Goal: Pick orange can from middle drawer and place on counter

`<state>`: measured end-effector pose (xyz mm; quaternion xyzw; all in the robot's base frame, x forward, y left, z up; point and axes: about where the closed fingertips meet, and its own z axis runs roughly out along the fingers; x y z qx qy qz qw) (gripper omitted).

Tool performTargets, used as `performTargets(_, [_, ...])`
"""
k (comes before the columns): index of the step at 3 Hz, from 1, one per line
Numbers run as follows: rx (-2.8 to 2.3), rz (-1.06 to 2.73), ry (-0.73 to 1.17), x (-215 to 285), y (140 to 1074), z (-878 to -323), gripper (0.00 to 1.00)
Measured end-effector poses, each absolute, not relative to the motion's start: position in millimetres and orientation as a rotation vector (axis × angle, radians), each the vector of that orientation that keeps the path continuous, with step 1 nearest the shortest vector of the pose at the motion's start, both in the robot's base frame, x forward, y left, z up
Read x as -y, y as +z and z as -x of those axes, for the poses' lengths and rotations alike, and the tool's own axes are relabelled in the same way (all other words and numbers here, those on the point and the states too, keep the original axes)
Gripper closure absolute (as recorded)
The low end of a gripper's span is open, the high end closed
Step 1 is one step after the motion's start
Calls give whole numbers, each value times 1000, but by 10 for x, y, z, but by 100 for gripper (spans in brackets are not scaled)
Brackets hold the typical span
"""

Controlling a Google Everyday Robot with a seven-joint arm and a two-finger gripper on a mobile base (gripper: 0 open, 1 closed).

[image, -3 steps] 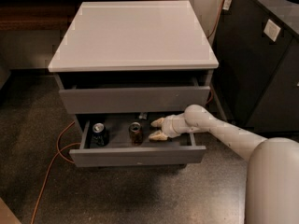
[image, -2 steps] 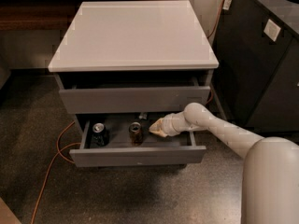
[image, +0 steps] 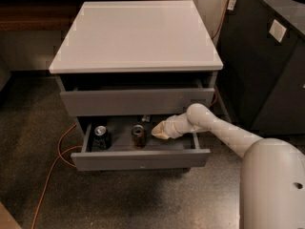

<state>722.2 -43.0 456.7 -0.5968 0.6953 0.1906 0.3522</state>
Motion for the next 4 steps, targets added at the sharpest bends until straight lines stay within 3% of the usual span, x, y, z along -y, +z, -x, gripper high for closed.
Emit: performTargets(4, [-1846, 1641, 603, 98, 4379, -6701, 100])
